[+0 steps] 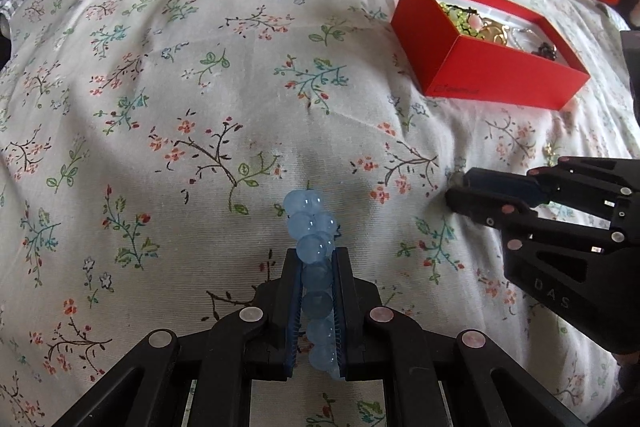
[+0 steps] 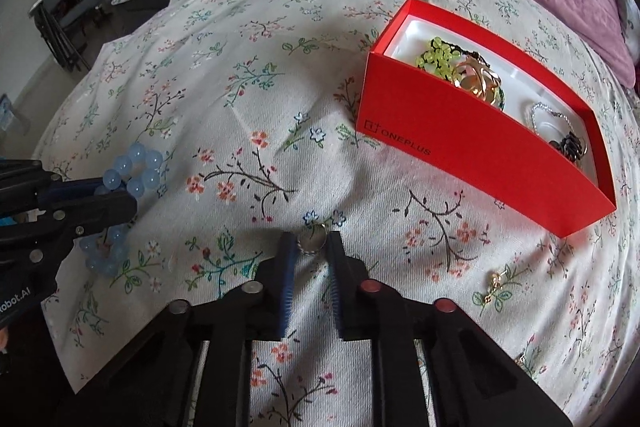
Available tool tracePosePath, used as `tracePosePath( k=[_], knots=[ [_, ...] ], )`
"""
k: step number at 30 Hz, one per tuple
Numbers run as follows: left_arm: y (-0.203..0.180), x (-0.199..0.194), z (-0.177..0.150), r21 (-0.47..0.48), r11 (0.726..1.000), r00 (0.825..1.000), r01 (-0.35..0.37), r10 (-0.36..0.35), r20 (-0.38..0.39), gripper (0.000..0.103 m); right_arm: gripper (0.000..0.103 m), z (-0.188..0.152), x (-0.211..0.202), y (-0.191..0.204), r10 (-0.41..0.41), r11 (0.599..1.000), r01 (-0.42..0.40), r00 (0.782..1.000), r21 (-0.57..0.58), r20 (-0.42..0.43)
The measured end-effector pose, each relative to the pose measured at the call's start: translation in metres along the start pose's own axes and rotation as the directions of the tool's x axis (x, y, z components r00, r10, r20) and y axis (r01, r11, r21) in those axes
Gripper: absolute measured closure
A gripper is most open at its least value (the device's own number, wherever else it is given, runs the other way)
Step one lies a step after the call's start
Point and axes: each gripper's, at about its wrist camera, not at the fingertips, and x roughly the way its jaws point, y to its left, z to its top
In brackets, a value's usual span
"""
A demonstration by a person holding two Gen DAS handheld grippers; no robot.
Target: Organize jewelry
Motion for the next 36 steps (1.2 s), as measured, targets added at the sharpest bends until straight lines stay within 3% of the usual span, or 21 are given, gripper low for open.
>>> tracePosePath(
  k=[4, 5, 15, 16, 18, 20, 21, 28, 30, 32, 36],
  knots=[
    [0.000, 0.001, 0.000, -0.006, 1.000, 1.000, -0.011, 0.011, 0.001, 0.094, 0.091, -0.001, -0.004, 0.000, -0.003, 1.000, 0.003, 1.000, 0.000, 0.004],
    [-0.001, 0.001, 0.001, -0.006, 1.000, 1.000, -0.012, 0.012, 0.004, 0.094, 0.100, -0.002, -0.005, -0.002, 0.001, 1.000, -0.001, 1.000, 0.004, 0.000],
    [-0.002, -0.003, 0.008, -0.029, 0.999, 1.000, -0.013, 0.013, 0.025, 0.094, 0.098, -0.011, -0.028, -0.023, 0.056, 0.997, -0.058, 0.998, 0.060, 0.021],
    [-0.002, -0.002, 0.008, -0.030, 0.999, 1.000, -0.014, 0.015, 0.024, 0.094, 0.095, -0.012, -0.028, -0.025, 0.065, 0.996, -0.065, 0.998, 0.061, 0.013],
    [-0.001, 0.000, 0.007, -0.033, 0.999, 1.000, -0.017, 0.018, 0.020, 0.094, 0.079, -0.016, -0.026, -0.026, 0.075, 0.996, -0.074, 0.997, 0.058, -0.001],
    [0.000, 0.001, 0.007, -0.034, 0.999, 1.000, -0.016, 0.017, 0.016, 0.094, 0.044, -0.018, -0.024, -0.024, 0.066, 0.997, -0.065, 0.998, 0.049, -0.006],
    [0.000, 0.001, 0.007, -0.035, 0.999, 1.000, -0.015, 0.015, 0.015, 0.094, 0.043, -0.020, -0.023, -0.022, 0.062, 0.997, -0.061, 0.998, 0.042, -0.002],
    [0.000, 0.003, 0.006, -0.032, 0.999, 1.000, -0.009, 0.010, 0.009, 0.094, 0.044, -0.018, -0.009, -0.009, 0.010, 1.000, -0.010, 1.000, -0.025, 0.015],
    [0.000, 0.004, 0.005, -0.030, 1.000, 1.000, -0.007, 0.007, 0.008, 0.094, 0.047, -0.017, -0.007, -0.010, 0.015, 0.999, -0.014, 1.000, -0.029, 0.023],
    [-0.001, 0.004, 0.004, -0.026, 1.000, 1.000, -0.006, 0.006, 0.007, 0.094, 0.058, -0.016, -0.006, -0.014, 0.017, 1.000, -0.017, 0.999, -0.022, 0.032],
    [-0.002, 0.003, 0.004, -0.024, 1.000, 1.000, -0.004, 0.004, 0.008, 0.094, 0.065, -0.017, -0.006, -0.016, 0.026, 1.000, -0.025, 0.999, -0.018, 0.044]
  ],
)
